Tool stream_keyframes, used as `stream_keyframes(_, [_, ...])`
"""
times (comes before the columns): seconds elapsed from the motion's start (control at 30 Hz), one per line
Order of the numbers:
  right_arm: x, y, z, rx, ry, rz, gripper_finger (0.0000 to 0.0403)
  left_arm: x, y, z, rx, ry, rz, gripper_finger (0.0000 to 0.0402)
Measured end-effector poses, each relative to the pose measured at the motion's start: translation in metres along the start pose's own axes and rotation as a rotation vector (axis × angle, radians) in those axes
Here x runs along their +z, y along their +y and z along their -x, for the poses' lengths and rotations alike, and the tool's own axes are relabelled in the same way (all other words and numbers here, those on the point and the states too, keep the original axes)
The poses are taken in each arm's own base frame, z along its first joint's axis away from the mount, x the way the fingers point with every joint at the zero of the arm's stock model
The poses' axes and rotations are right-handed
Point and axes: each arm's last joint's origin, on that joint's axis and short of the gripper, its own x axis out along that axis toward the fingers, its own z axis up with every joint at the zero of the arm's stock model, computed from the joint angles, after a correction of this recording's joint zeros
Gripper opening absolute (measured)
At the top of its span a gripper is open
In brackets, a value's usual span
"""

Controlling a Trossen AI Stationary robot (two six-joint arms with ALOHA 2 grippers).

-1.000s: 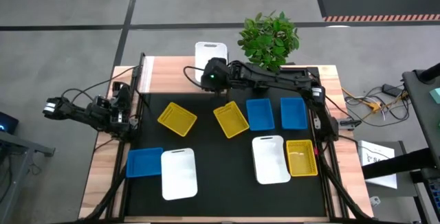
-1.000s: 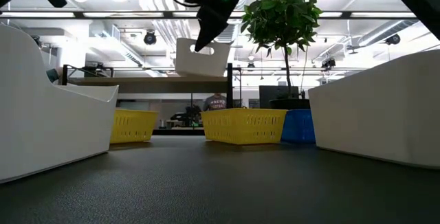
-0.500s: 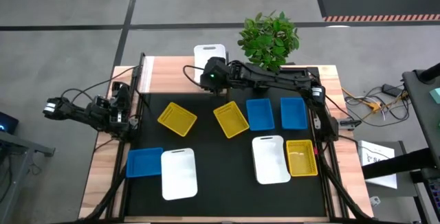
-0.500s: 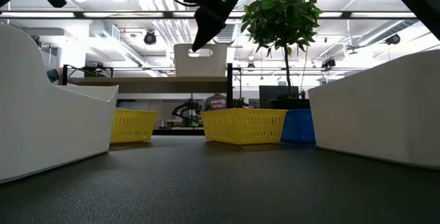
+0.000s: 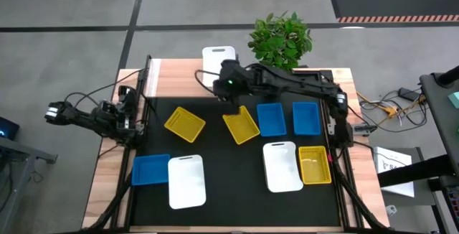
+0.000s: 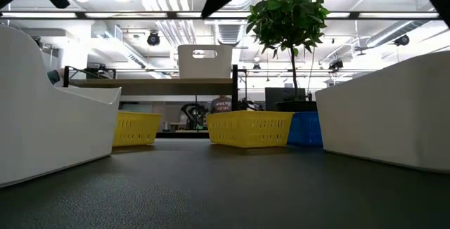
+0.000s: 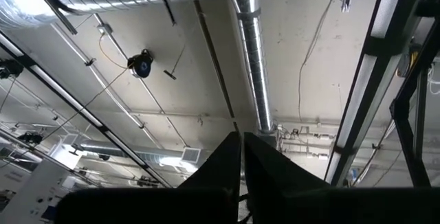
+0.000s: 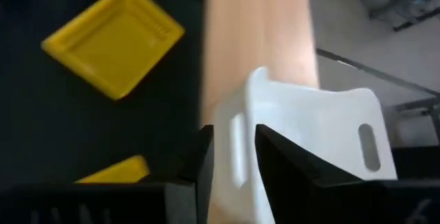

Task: Stack baskets on shelf by color
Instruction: Put the top left yellow bin on the shelf

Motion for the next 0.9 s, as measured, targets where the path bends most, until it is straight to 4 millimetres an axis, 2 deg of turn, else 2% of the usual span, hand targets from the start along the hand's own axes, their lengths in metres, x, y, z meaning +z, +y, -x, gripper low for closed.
stream_keyframes(0.2, [-0.011,0.030,0.048,0.105,0.098,0.010,0.0040,-0.007,-0.003,-0.004,0.027,0.081,-0.170,0.0001])
stream_keyframes(0.3, [-0.022,0.041,0.068,0.126,0.108,-0.004,0.0015,-0.010,-0.003,-0.010,0.105,0.133,-0.253,0.0001])
stream_keyframes(0.4, [-0.038,0.048,0.085,0.129,0.087,-0.027,0.0010,-0.010,-0.007,-0.018,0.130,0.156,-0.326,0.0001])
stream_keyframes(0.73, [-0.083,0.078,0.108,0.104,-0.157,-0.040,0.0009,-0.020,-0.028,-0.055,0.087,0.241,-0.370,0.0001])
stream_keyframes(0.9, [-0.103,0.100,0.109,0.107,-0.279,0.006,0.0009,-0.047,-0.039,-0.061,0.038,0.404,-0.303,0.0001])
